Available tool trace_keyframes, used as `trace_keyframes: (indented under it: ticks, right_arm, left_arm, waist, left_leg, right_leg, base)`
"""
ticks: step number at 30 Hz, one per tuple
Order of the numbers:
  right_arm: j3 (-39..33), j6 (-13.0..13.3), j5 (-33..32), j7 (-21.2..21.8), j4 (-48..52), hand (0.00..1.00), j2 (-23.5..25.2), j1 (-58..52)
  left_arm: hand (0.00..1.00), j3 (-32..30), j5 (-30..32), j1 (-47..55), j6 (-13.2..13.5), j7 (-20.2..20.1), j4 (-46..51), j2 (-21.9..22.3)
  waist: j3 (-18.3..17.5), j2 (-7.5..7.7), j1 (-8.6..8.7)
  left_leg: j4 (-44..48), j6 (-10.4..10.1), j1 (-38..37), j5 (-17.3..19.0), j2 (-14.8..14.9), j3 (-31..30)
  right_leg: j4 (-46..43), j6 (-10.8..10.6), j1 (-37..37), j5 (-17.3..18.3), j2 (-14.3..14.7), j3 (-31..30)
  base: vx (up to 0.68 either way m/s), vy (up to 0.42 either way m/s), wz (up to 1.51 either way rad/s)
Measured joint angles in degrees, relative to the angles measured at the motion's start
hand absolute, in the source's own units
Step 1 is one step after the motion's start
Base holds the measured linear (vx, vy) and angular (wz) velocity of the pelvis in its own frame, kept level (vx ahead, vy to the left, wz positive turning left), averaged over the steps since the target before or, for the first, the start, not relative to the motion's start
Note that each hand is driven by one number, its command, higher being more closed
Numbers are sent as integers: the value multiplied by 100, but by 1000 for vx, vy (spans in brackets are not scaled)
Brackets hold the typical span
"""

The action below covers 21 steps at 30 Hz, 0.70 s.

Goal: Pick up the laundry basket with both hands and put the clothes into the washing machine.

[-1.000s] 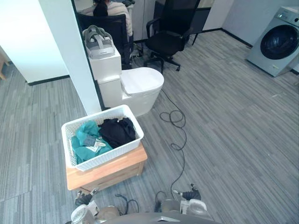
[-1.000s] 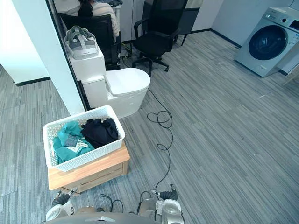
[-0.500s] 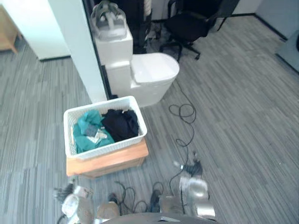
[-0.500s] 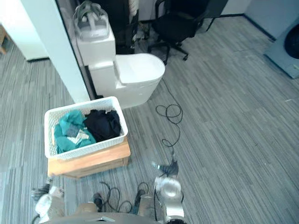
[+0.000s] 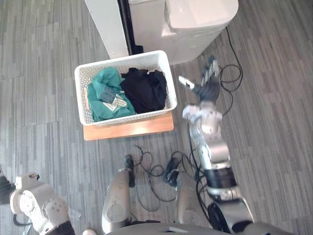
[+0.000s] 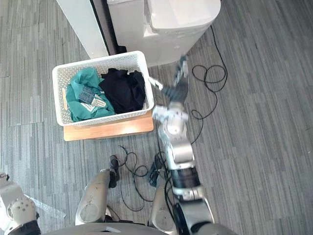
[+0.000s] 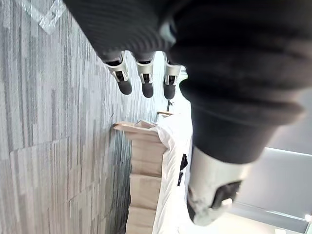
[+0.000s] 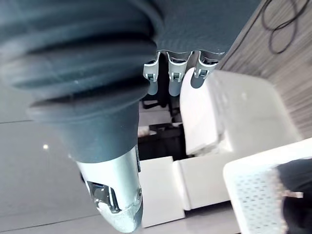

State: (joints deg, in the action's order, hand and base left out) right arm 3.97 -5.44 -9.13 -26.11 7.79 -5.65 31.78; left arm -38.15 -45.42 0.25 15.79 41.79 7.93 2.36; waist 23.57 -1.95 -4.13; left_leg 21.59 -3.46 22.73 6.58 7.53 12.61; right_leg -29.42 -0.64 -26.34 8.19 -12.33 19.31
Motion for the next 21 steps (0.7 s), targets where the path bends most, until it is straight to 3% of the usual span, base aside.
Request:
trace_keyframes:
  ticks: [3,4,6,7,8,11,14,19,21]
  right_arm:
    - [36,-11,0,110,-239,0,3,449]
    - [35,-84,-21,115,-404,0,-5,594]
    - [40,-205,-57,103,-510,0,-8,704]
    - [53,-247,-22,103,-510,0,25,742]
    - [69,-299,66,102,-509,0,64,791]
    - [165,-454,285,132,-506,0,294,800]
    - [155,-364,-14,199,-503,0,474,693]
    - [14,-39,-296,227,-461,0,479,536]
    - [-66,-12,-297,227,-459,0,478,516]
  left_arm:
    - [0,245,-531,-853,-159,-71,-510,-487]
    - [0,469,-794,-1320,-344,-114,-832,-780]
    - [0,917,-1081,-2038,-812,-312,-1461,-1224]
    - [0,1155,-1122,-2509,-1254,-540,-1835,-1425]
    - [0,1344,-1101,-2901,-1648,-733,-2112,-1525]
    - [0,1715,-704,-3657,-2464,-975,-2858,-1511]
    - [0,1848,-153,-4011,-2799,-1055,-3240,-1522]
    - [0,2376,440,-4393,-3127,-2007,-3806,-1899]
    - [0,2602,459,-4550,-3192,-2191,-4011,-2086]
  waist:
    - [29,-7,17]
    - [116,-19,68]
    - [230,-31,87]
    - [293,-48,110]
    - [406,-44,109]
    - [497,-46,147]
    - [592,-51,182]
    - [593,-51,150]
    - [595,-50,149]
  left_leg:
    - [-183,-9,127,-150,-80,-46]
    - [-279,-23,135,-252,-130,-144]
    - [-415,-18,171,-373,-193,-269]
    - [-477,-31,219,-438,-223,-355]
    - [-493,-23,226,-465,-238,-395]
    - [-614,-17,322,-573,-313,-400]
    - [-728,-18,364,-653,-335,-411]
    - [-863,-33,469,-760,-343,-458]
    - [-883,-45,486,-787,-344,-471]
  right_leg:
    - [-52,4,-181,-4,-80,51]
    - [-83,5,-172,-5,-144,149]
    - [-127,5,-178,-5,-199,246]
    - [-141,5,-184,-5,-241,357]
    - [-162,5,-184,-4,-253,372]
    - [-203,5,-347,-4,-324,369]
    - [-210,6,-420,-4,-342,404]
    - [-284,6,-588,-4,-349,418]
    - [-287,6,-608,-4,-347,426]
  base:
    - [5,-18,18]
    - [10,-39,47]
    - [-7,-36,50]
    - [-20,-30,36]
    - [-33,-30,30]
    - [-21,-14,10]
    - [10,-43,8]
    - [8,-70,6]
    - [-5,-64,4]
